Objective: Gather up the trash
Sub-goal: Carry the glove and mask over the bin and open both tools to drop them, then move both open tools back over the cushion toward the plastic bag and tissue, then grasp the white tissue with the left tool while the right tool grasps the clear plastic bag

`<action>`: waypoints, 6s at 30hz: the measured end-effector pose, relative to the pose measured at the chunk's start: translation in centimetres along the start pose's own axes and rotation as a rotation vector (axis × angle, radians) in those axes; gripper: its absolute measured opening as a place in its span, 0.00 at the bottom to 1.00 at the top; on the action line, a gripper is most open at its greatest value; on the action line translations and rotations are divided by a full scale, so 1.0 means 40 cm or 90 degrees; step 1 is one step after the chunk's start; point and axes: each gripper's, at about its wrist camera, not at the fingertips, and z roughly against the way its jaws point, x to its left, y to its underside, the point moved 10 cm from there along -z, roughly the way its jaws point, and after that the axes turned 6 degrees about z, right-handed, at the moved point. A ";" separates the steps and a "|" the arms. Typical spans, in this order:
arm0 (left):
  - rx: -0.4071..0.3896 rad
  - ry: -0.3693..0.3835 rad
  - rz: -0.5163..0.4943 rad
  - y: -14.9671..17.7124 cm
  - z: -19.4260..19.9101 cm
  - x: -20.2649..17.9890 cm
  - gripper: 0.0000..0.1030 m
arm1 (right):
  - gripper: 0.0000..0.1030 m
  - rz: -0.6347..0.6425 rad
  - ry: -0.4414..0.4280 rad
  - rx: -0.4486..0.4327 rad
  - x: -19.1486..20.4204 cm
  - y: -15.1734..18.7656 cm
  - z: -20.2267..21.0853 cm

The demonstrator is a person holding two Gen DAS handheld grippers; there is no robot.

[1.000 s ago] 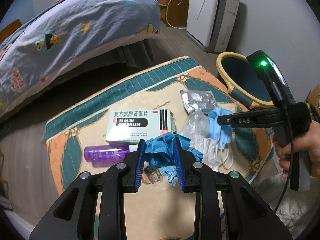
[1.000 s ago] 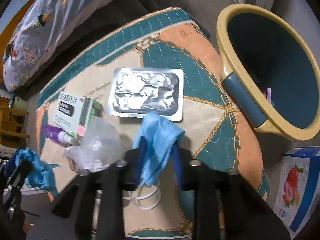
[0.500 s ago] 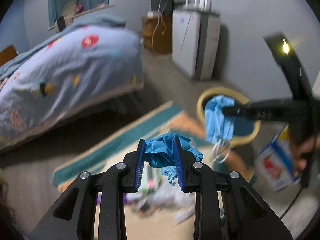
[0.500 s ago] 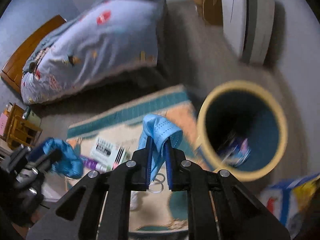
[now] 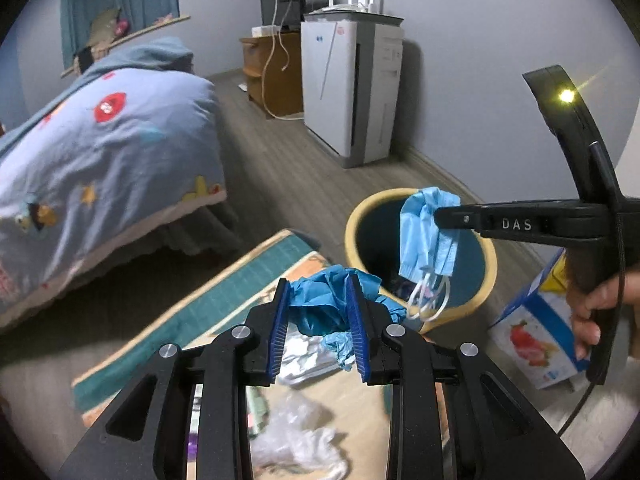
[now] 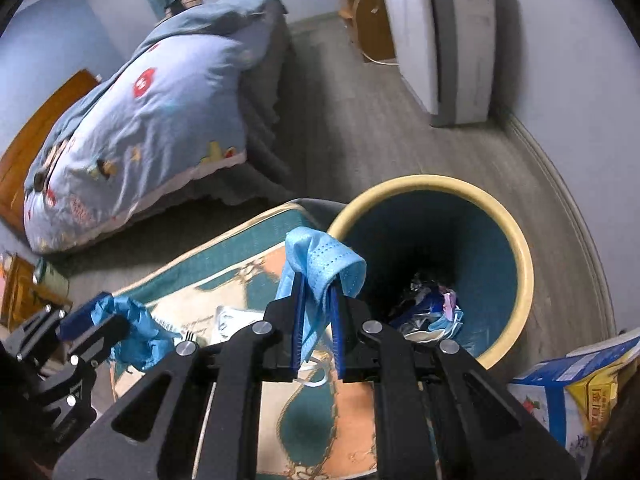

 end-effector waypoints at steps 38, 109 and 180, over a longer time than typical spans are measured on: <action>-0.023 0.040 -0.052 -0.033 -0.234 -0.256 0.31 | 0.11 -0.080 0.107 -0.066 -0.282 -0.035 0.035; -0.018 -0.217 0.121 0.238 0.163 0.475 0.92 | 0.94 0.060 -0.009 0.094 0.352 0.163 -0.117; 0.276 0.010 -0.074 0.524 -0.182 0.033 0.50 | 0.07 0.092 -0.025 0.071 0.226 0.058 -0.098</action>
